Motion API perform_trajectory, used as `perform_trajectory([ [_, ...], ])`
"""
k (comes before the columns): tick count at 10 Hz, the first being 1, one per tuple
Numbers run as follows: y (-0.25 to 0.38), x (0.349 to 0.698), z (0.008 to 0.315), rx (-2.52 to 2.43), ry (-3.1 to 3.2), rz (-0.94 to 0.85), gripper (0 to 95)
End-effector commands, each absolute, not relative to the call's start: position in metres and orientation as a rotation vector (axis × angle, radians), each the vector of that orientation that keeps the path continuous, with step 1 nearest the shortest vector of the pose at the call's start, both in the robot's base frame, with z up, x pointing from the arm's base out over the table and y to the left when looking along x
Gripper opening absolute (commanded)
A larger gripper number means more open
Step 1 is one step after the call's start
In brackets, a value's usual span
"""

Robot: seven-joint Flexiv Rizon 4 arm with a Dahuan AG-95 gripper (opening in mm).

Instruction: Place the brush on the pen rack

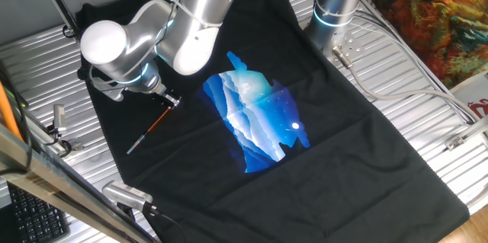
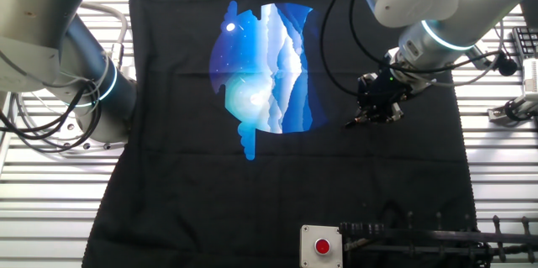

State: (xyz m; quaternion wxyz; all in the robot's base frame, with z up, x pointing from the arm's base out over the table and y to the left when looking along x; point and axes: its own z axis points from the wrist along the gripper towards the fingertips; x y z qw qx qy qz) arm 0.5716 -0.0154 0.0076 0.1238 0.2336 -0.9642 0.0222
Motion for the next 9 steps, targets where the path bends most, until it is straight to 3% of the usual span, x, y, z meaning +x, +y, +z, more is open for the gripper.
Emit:
perform_trajectory([
  [1,-0.0155,0.5721,0.006,0.68,-2.808,0.063,0.0],
  [2,-0.0155,0.5721,0.006,0.678,-2.806,0.061,19.0],
  [8,-0.0155,0.5727,0.0047,0.672,-2.813,0.054,19.0],
  [9,-0.0155,0.5727,0.0047,0.66,-2.807,0.059,0.0],
])
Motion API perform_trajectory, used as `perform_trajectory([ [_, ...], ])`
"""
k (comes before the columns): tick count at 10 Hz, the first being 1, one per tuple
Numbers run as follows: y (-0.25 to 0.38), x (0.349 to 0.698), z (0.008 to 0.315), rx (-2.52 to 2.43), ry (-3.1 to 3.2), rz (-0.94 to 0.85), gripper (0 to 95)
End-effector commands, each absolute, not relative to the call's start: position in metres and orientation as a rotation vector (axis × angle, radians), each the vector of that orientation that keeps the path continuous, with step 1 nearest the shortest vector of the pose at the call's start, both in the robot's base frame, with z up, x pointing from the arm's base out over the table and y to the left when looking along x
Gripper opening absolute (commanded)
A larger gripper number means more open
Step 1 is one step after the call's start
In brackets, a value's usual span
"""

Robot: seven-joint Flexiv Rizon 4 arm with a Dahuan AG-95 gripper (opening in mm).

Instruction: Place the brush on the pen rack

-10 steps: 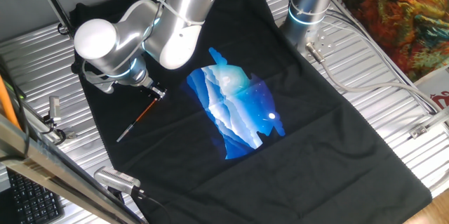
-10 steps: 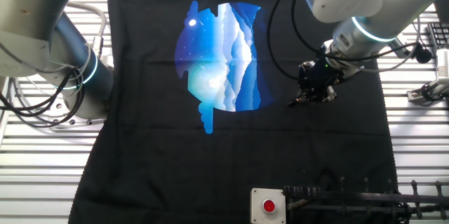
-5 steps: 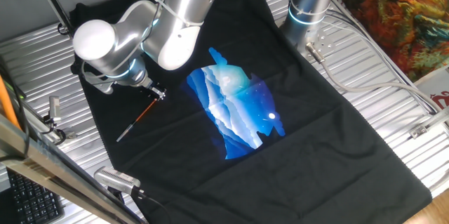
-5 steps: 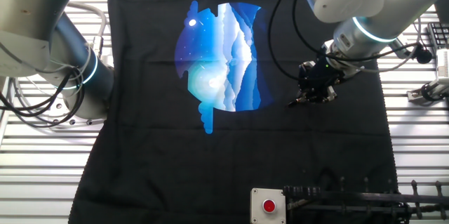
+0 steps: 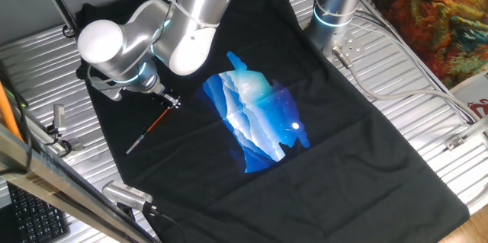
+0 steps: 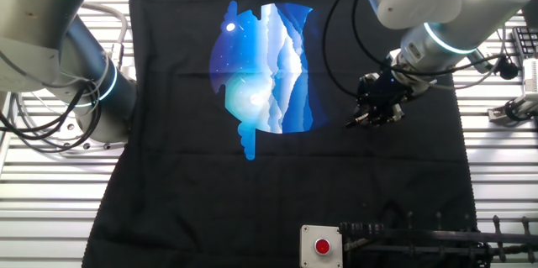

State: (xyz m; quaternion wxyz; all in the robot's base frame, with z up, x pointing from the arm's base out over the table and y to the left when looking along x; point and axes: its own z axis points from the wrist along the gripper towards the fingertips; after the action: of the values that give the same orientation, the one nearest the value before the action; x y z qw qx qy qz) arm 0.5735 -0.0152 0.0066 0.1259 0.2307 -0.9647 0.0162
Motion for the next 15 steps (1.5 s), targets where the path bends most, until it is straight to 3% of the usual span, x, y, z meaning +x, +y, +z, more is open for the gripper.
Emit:
perform_trajectory([
  [1,-0.016,0.573,0.005,0.66,-2.807,0.065,0.0],
  [3,-0.015,0.573,0.005,0.685,-2.813,0.13,0.0],
  [15,-0.012,0.573,0.015,0.648,-2.788,0.129,0.0],
])
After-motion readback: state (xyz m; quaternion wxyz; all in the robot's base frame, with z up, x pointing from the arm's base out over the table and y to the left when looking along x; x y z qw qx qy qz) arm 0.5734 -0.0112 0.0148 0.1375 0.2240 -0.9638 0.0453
